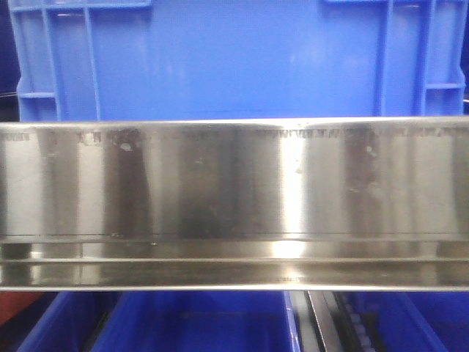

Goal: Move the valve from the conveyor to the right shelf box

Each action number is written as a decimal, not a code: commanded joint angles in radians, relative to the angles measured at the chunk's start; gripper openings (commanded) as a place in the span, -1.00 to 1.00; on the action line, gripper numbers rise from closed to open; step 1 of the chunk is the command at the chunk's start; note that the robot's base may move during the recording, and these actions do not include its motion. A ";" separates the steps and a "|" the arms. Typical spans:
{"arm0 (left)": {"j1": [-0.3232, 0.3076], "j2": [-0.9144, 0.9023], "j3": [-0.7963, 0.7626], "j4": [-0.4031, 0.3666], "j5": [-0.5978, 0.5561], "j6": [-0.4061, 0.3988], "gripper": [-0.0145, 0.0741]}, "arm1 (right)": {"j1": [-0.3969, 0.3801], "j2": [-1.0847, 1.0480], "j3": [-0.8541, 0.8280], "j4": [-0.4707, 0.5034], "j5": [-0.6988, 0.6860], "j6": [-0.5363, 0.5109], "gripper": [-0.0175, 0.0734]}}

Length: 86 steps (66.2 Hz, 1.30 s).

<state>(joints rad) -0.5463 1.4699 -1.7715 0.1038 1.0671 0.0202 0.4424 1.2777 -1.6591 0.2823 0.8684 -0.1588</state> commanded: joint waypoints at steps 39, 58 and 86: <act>-0.007 -0.862 0.957 0.106 -0.649 -0.181 -0.92 | 0.001 -0.682 0.808 -0.101 -0.320 0.000 -0.95; -0.007 -1.150 1.290 0.081 -0.813 -0.181 -0.92 | 0.001 -0.853 1.144 -0.101 -0.506 0.000 -0.95; -0.007 -1.249 1.339 0.081 -0.828 -0.181 -0.92 | 0.001 -0.864 1.200 -0.101 -0.539 0.000 -0.95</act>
<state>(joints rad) -0.5463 0.2270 -0.4325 0.1922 0.2599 -0.1537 0.4424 0.4201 -0.4578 0.1886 0.3594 -0.1588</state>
